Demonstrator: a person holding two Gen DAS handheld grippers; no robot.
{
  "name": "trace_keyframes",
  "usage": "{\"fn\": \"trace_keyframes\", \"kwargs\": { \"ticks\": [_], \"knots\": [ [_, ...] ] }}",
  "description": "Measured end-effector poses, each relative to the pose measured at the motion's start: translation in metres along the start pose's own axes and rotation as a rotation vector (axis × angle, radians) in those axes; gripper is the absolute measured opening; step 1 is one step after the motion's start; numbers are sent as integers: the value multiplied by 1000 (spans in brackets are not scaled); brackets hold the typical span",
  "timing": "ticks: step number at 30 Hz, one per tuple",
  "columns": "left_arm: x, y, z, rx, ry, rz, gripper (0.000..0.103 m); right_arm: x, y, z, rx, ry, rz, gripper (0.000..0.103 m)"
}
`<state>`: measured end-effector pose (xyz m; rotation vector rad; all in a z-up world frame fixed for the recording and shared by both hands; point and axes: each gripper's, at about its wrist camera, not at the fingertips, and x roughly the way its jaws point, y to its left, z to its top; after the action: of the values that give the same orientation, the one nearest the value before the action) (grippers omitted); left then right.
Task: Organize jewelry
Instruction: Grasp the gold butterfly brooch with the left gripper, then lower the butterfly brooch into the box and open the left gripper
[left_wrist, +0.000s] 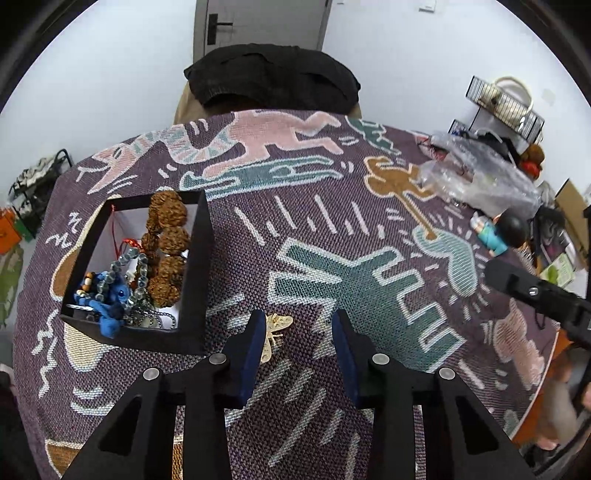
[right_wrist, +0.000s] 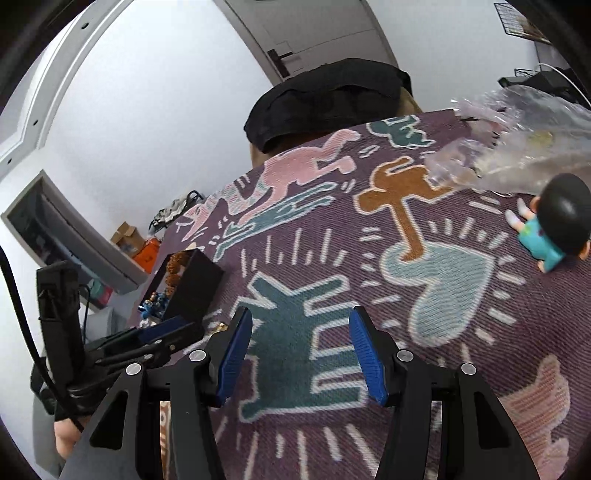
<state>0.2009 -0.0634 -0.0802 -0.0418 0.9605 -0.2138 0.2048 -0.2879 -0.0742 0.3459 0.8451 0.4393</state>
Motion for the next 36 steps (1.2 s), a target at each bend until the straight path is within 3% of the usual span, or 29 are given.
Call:
{"fn": "trace_keyframes", "kwargs": {
  "ticks": [13,15,17,18,26,36],
  "knots": [
    [43,4,-5,27,55,149,37,-9,-36,-5,67,-18,-14,55],
    [42,7,-5,14,53,134,34,-9,-37,-5,74,-19,-12,55],
    [38,6,-3,16,42,115,18,-10,-37,-5,77,-19,-9,55],
    [34,5,-1,18,38,115,16,-10,-36,-5,75,-20,-7,55],
    [-2,11,13,-9,-23,39,16,-7,-21,-6,43,-18,6,55],
    [-49,35,30,-53,-116,25,16,-5,-11,-9,27,-12,17,55]
  ]
}}
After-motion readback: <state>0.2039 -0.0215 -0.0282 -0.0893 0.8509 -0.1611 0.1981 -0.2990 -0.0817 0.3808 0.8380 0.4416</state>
